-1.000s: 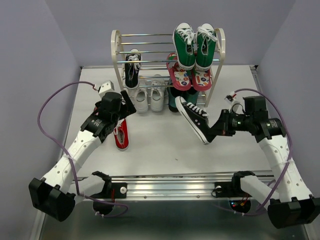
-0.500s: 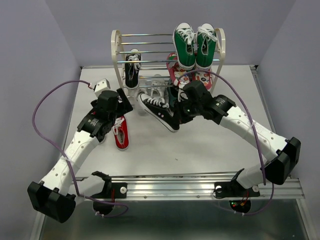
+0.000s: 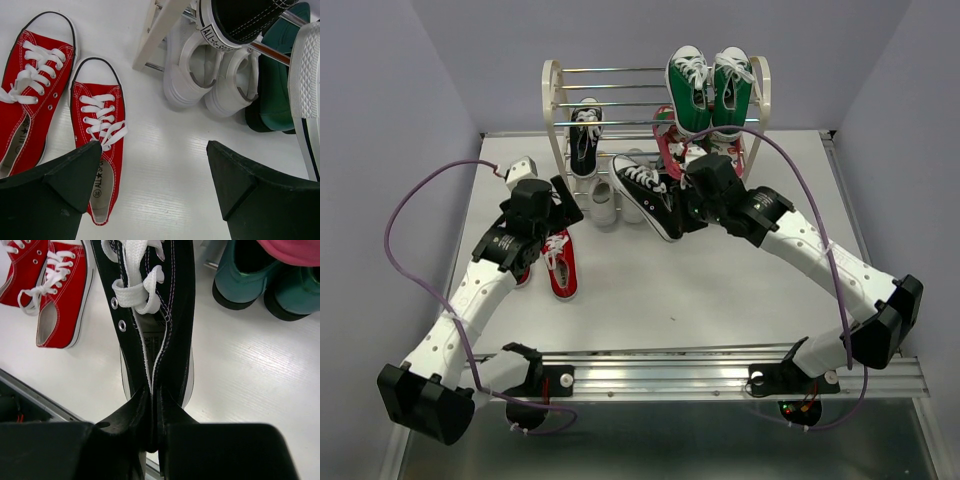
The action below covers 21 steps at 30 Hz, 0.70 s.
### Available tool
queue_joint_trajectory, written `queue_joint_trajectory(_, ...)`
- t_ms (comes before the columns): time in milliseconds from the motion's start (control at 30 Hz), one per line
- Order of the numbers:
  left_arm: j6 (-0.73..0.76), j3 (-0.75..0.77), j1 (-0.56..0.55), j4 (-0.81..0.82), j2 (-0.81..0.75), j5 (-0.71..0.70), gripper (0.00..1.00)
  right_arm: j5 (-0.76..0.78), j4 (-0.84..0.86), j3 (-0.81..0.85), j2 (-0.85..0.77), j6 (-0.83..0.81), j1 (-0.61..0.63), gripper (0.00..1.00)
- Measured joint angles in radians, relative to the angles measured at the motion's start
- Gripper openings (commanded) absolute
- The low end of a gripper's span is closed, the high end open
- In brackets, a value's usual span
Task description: Place and organize the shoes onto the shoe shelf
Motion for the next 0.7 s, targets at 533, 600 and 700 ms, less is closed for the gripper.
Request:
queue_joint_trajectory(533,0.002,-0.008,0.006,0.007,-0.005,0.035,0.99,0.303,0.159,0.08,0.158,0.038,0.054,0.01)
queue_joint_trajectory(600,0.002,-0.008,0.008,0.006,-0.005,0.035,0.99,0.349,0.169,0.113,0.199,0.045,0.069,0.01)
queue_joint_trajectory(700,0.002,-0.008,0.012,0.007,-0.006,0.035,0.99,0.397,0.172,0.17,0.256,0.054,0.084,0.01)
